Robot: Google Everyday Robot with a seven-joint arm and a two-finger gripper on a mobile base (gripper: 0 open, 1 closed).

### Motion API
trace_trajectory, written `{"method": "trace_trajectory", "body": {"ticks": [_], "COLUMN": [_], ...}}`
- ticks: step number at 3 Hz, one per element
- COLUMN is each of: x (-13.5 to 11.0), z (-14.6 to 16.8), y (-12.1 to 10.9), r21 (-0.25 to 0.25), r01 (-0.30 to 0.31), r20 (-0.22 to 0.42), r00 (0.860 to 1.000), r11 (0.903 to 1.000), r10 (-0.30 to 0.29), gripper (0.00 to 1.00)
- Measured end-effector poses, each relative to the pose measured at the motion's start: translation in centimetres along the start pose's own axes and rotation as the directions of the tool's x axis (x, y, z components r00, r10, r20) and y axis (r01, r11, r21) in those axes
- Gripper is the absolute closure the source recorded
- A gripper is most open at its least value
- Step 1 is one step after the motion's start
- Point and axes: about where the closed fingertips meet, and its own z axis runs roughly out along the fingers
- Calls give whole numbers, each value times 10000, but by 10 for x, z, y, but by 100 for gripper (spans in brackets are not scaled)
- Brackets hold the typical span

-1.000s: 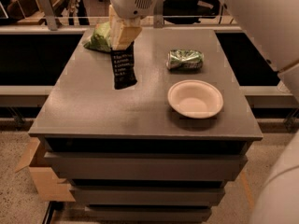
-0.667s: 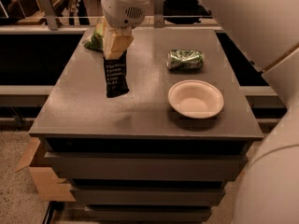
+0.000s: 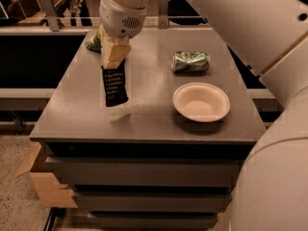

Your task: Pick rxbar chocolate from paper bowl and place on counter

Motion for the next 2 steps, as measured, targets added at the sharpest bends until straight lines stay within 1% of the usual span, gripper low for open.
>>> {"method": "trace_trajectory", "body": {"ticks": [1, 2], "x": [6, 16], "z": [6, 23], "y": [-4, -8], "r21": [93, -41], "r01": [-192, -473], "r20": [54, 265], "r00": [9998, 9985], "r11": [9998, 9989], "r10": [191, 474], "gripper": [100, 100]}}
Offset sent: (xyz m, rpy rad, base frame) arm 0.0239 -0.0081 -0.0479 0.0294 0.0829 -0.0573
